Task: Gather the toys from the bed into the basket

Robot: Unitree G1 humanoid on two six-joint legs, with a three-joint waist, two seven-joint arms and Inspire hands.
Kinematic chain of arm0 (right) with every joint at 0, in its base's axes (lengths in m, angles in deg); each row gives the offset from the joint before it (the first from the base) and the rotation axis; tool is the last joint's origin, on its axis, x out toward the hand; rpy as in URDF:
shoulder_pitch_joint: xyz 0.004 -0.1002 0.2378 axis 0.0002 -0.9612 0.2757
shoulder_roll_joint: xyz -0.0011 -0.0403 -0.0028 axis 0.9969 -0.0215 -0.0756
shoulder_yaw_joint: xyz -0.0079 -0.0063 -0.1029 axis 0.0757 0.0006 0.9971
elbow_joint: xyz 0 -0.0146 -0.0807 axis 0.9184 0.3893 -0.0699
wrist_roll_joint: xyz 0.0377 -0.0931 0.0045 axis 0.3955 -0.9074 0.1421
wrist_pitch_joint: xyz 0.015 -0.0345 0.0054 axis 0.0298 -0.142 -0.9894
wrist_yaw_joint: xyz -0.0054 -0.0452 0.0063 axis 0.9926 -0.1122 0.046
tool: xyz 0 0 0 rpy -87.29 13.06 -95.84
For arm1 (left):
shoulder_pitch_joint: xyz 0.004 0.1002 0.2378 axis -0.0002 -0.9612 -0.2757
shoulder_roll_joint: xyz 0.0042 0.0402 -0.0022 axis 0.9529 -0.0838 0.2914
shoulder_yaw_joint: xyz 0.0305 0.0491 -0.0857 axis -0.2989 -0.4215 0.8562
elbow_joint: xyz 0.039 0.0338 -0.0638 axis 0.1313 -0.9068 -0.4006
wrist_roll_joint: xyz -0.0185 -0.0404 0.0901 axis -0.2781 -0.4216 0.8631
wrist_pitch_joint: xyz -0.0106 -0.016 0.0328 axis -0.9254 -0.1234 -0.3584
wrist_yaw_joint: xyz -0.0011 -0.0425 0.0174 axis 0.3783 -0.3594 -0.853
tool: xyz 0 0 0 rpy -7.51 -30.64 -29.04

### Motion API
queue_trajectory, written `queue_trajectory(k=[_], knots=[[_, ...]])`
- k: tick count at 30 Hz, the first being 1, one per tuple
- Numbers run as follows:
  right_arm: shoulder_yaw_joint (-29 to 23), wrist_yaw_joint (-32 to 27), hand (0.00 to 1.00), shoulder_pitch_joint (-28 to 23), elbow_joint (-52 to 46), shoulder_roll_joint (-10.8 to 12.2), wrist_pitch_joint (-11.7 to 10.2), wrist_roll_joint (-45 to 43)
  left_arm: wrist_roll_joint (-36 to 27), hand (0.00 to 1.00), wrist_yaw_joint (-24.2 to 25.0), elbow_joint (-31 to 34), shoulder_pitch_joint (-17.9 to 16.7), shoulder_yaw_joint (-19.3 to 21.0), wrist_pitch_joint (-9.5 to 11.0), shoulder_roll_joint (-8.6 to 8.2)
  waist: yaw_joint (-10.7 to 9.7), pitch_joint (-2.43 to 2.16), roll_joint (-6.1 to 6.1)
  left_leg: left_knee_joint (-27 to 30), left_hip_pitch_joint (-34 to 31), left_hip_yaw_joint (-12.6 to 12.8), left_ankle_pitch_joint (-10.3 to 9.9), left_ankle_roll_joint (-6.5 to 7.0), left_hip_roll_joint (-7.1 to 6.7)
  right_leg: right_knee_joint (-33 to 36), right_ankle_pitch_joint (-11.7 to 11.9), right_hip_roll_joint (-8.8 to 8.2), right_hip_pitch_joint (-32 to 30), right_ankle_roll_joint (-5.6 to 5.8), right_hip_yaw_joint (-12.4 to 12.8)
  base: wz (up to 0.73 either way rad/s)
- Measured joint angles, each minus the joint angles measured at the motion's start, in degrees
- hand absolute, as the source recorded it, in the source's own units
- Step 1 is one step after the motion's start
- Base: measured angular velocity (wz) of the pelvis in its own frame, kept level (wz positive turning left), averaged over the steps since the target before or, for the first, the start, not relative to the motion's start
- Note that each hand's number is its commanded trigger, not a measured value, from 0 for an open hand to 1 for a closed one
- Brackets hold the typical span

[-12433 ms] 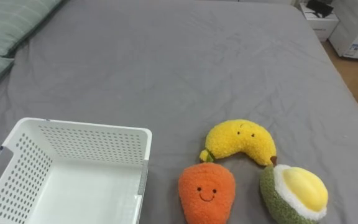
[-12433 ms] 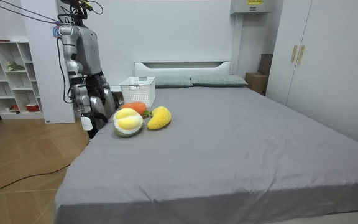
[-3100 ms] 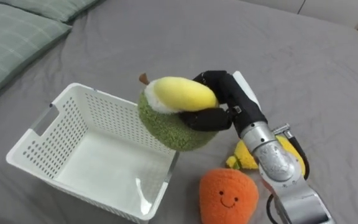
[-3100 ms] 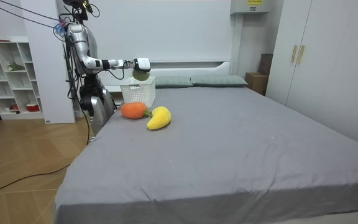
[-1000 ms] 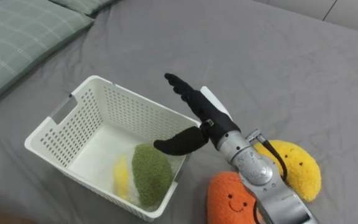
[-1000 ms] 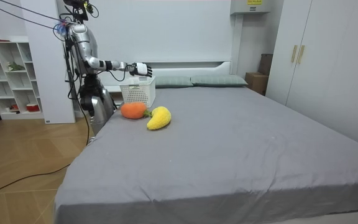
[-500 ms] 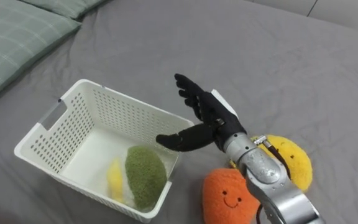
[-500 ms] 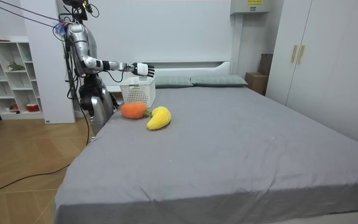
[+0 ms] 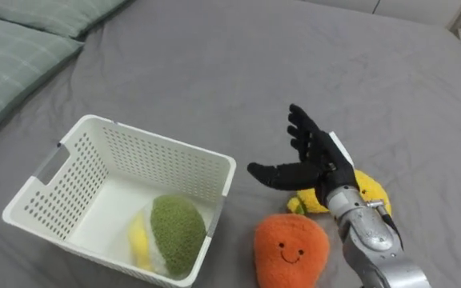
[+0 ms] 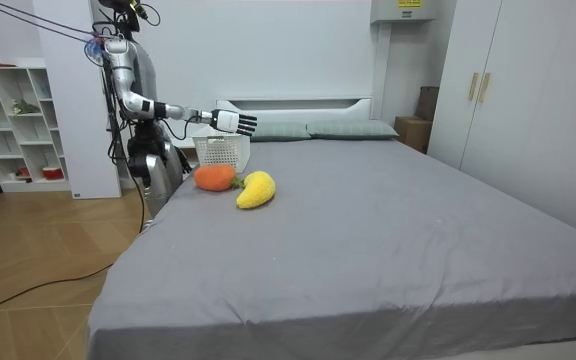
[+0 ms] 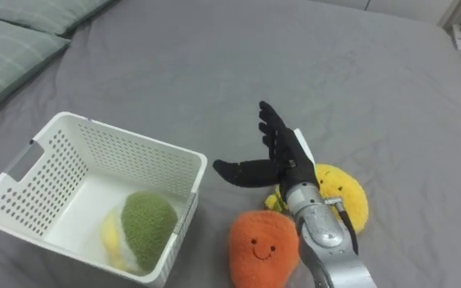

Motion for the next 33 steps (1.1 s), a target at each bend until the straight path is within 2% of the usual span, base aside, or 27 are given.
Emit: queue_trajectory(k=[4,9,16,23,26,28,33], knots=[[-2.2,-1.1,0.0,-0.4,0.0,0.0,0.0,0.0,0.4,0.0,0.2,0.0,-1.0,0.9,0.0,0.0,-0.7,-0.17,-0.42,0.1,0.5,0.6,0.0,0.0,0.08,0.1,0.0,0.04,0.1,0.0,0.5,-0.05],[-4.4,-2.1,0.0,-0.4,0.4,-0.1,-0.1,0.1,0.2,0.0,0.2,0.0,-1.7,0.7,-0.1,-0.02,-1.9,0.06,-0.52,-0.3,0.7,0.9,0.0,0.0,0.14,0.1,0.1,0.15,0.1,0.05,1.1,-0.04],[-8.1,-4.1,0.0,-0.2,7.9,-0.1,-0.7,-0.3,-0.7,0.0,0.0,0.1,-1.7,0.8,0.0,0.14,-3.6,0.27,-1.02,-0.6,0.7,1.4,0.0,0.0,0.21,0.1,0.1,0.23,-0.3,0.04,1.5,-0.03],[-8.8,-4.8,0.0,-0.2,12.6,0.0,-0.6,-0.5,-0.7,0.0,-0.2,0.5,-1.6,0.8,0.0,0.18,-3.8,0.34,-1.13,-0.6,0.2,2.4,0.0,-0.03,0.4,0.0,0.2,0.48,-1.3,-0.03,2.5,-0.07],[-8.8,-6.5,0.0,0.0,13.6,-0.1,-1.4,-1.9,-0.8,0.0,-0.2,0.5,-1.4,0.8,0.1,0.73,-3.8,0.56,-1.58,-0.7,0.1,2.5,0.0,-0.03,0.46,-0.1,0.2,0.53,-1.4,-0.02,2.5,-0.01],[-8.8,-7.5,0.0,0.8,16.4,-0.2,-2.0,-2.6,-0.7,0.0,-0.3,0.6,-1.2,0.7,0.2,1.33,-3.3,0.19,-2.03,-0.5,-1.0,2.9,0.0,-0.04,0.51,0.1,0.3,0.51,-2.7,-0.06,2.5,-0.06],[-8.8,-10.5,0.0,7.2,25.7,-0.9,-3.1,-2.5,-2.6,0.0,-0.3,0.4,0.8,0.2,0.4,1.85,-3.4,0.27,-1.93,0.4,-4.5,3.0,0.2,0.17,0.59,0.1,1.3,0.51,-5.8,-0.13,2.7,-0.03]])
